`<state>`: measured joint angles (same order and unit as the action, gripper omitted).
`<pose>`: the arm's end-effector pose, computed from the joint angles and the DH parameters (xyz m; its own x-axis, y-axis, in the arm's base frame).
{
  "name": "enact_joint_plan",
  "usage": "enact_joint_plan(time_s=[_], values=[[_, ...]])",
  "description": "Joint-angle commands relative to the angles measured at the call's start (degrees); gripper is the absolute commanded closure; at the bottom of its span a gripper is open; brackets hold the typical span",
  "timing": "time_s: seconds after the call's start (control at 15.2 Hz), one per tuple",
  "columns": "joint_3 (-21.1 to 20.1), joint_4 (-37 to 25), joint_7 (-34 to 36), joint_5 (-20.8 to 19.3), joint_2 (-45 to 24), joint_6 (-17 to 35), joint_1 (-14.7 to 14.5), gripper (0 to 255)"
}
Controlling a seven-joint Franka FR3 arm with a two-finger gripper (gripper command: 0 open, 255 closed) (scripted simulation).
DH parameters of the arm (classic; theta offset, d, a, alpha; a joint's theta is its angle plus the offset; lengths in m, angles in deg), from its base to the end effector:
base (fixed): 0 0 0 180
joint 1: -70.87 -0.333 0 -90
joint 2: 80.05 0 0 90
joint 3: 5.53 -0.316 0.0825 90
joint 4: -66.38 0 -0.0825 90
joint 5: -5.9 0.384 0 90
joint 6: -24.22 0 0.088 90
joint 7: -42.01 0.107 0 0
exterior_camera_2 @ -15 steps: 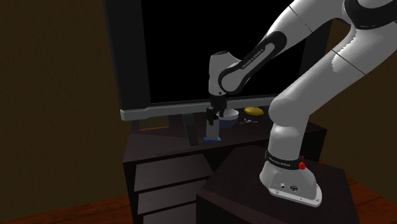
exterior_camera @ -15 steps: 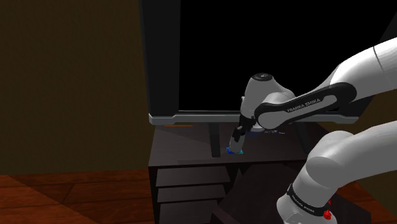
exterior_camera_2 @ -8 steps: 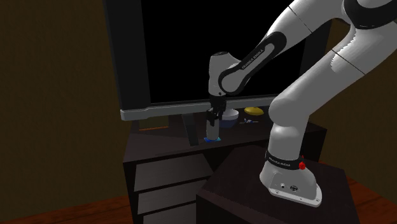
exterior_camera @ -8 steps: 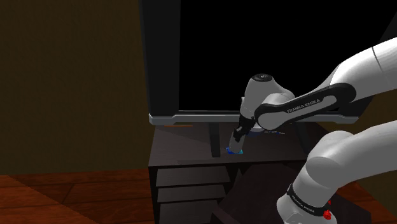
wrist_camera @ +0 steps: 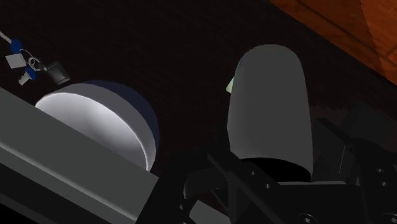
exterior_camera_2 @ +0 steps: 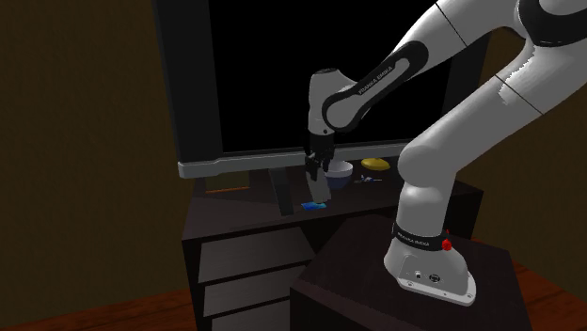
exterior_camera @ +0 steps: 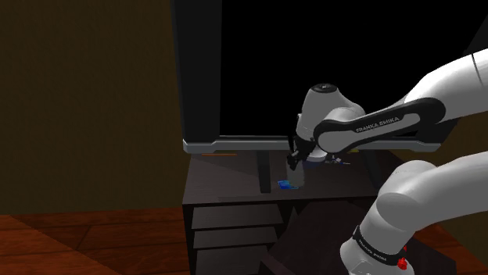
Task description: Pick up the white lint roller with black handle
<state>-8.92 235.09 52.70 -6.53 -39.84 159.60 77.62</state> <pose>0.3103 -0.0243 0.3575 0.9859 -0.0972 0.1363 -0.1215 -0.9755 0.1834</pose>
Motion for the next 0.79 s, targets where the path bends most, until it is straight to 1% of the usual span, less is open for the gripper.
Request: enact_joint_plan(time_s=[0.0,0.59,0.73], values=[[0.2,-0.8,-0.5,0.4,1.5,-2.3,-0.3,255],[0.6,-5.7,-2.3,1.6,5.8,-11.3,-1.2,255],[0.6,-5.8,-2.3,1.7,5.8,-11.5,-1.2,255]])
